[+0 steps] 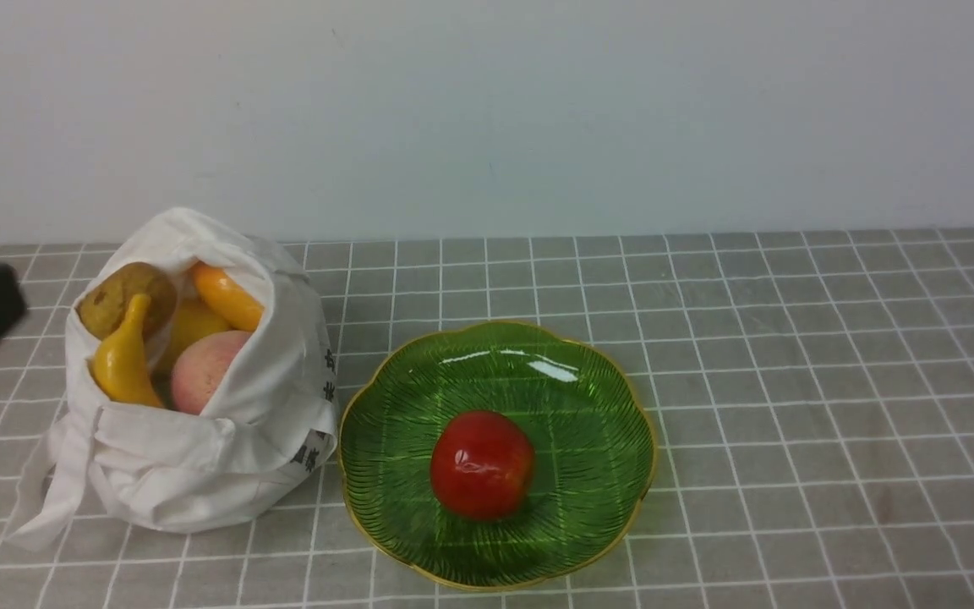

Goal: Take the fruit out of the bag on the grey coffee tablecloth and place them on the plate.
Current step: 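Reach into the white bag and grasp the banana with the left gripper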

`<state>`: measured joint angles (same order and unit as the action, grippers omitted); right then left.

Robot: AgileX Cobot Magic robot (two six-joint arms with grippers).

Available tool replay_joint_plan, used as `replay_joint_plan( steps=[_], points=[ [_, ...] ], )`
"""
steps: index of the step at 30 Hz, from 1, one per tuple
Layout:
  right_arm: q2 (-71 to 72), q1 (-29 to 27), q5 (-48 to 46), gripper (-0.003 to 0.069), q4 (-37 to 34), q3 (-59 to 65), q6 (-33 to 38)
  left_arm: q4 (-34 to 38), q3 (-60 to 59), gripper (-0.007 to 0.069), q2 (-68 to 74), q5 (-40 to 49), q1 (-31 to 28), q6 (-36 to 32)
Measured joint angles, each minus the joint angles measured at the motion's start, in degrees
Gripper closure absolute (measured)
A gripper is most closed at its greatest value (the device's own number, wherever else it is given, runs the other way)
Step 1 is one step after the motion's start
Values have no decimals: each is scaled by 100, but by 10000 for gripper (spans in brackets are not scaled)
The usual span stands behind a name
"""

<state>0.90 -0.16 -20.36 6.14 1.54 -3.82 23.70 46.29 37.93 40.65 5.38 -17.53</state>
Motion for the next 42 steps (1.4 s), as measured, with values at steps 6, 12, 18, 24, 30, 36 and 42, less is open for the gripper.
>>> replay_joint_plan(
  steps=[6, 12, 18, 24, 30, 36, 42],
  points=[
    [0, 0, 0, 673, 0, 0, 0, -1318, 1173, 632, 2013, 1311, 0, 945],
    [0, 0, 0, 673, 0, 0, 0, -1883, 1953, 632, 3463, 1523, 0, 1413],
    [0, 0, 0, 673, 0, 0, 0, -2202, 2296, 629, 4217, 1581, 0, 1507],
    [0, 0, 0, 673, 0, 0, 0, -2884, 2356, 529, 4526, 1406, 0, 1753],
    [0, 0, 0, 673, 0, 0, 0, -2910, 2356, 326, 4794, 1099, 0, 1838],
    [0, 0, 0, 673, 0, 0, 0, -3000, 2356, 184, 5150, 859, 0, 1838],
    [0, 0, 0, 673, 0, 0, 0, -3065, 2360, 237, 5325, 859, 0, 1845]
  ],
)
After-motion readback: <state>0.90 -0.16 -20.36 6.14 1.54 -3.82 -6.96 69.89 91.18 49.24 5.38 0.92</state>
